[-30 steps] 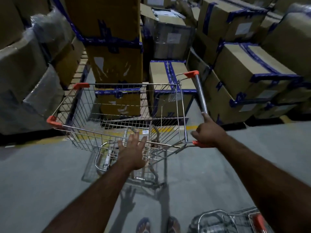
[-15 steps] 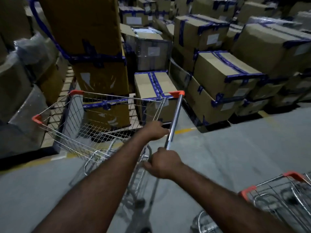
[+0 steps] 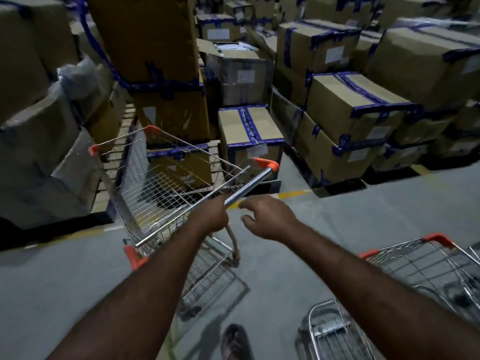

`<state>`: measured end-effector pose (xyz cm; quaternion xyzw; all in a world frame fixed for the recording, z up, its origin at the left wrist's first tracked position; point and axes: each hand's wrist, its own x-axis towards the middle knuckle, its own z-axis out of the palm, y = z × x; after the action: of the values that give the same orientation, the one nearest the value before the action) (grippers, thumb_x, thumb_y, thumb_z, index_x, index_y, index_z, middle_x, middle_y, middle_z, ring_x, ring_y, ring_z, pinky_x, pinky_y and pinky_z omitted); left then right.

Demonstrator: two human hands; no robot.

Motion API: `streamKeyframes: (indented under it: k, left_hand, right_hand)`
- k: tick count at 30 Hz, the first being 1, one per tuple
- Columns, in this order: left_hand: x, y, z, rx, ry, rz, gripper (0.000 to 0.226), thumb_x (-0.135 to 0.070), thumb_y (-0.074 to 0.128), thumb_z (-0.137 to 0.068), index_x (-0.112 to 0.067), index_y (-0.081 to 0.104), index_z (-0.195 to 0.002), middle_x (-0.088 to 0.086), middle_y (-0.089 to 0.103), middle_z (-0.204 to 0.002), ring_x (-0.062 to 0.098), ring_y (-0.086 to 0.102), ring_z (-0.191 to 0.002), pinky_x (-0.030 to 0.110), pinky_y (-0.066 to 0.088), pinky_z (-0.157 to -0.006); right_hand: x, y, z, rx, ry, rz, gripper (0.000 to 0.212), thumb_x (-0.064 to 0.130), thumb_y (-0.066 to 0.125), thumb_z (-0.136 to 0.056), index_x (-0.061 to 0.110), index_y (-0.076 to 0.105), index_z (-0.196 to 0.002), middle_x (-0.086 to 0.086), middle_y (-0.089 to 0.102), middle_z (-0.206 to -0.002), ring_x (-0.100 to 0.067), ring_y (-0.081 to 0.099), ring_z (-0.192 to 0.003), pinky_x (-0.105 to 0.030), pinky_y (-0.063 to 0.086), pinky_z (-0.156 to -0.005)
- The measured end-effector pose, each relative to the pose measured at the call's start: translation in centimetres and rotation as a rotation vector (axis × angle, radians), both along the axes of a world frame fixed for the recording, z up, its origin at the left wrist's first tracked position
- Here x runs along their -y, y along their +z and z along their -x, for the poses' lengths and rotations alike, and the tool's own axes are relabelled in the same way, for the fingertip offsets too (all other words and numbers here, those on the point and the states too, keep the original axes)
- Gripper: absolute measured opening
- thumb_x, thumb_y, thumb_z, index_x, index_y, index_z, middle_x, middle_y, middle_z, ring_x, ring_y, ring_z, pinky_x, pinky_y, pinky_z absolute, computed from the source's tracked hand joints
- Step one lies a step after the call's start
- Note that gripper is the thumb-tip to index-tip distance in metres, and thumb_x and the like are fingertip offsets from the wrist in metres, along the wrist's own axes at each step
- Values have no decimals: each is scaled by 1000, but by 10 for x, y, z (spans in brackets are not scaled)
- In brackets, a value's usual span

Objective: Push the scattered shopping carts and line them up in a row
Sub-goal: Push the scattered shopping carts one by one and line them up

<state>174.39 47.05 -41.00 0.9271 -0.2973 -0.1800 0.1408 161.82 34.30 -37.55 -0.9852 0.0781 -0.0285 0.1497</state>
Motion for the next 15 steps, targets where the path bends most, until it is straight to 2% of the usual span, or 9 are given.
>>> streamKeyframes:
  k: [3,6,9,11,13,15]
  left_hand:
    - [-48,2,30,121,34,-20,41,-43,60,-94,-33,53,-133,3,69,-117,28,65,-103,39,53,-88]
    - [-100,8,59,146,43,-90,44,-55,60,-88,-39,55,-129,0,69,-116,26,65,-104,36,52,-83]
    - [-147,10,87,182,30,-144,34,-57,60,-85,-37,60,-112,-3,71,-108,25,66,-101,31,45,-71]
    - [-176,11,109,203,13,-140,31,-57,63,-83,-37,62,-108,-7,71,-106,22,66,-101,30,42,-70]
    - [-204,7,127,232,9,-124,41,-57,67,-81,-38,63,-117,-8,66,-118,20,62,-112,32,48,-79]
    - [-228,2,137,245,52,-160,75,-60,73,-76,-38,47,-143,-5,43,-150,21,43,-136,40,48,-99]
  right_hand:
    - [-10,0,7,-11,59,103,58,35,62,-91,24,50,-146,-4,52,-148,-27,47,-134,-45,45,-105]
    - [-33,-3,18,-82,103,207,71,42,61,-93,27,33,-157,-5,31,-163,-26,27,-149,-55,26,-117]
    - [-59,-9,29,-144,160,215,79,59,55,-94,30,23,-160,-2,13,-169,-25,9,-155,-64,10,-120]
    - [-78,-16,39,-240,161,151,86,76,44,-91,34,18,-161,0,4,-171,-25,2,-157,-66,4,-120]
    - [-94,-24,51,-351,111,87,95,90,30,-83,37,17,-160,-2,2,-171,-28,1,-157,-66,2,-119]
    - [-108,-27,65,-446,81,97,103,97,17,-76,38,25,-159,-5,12,-170,-31,9,-156,-67,5,-117]
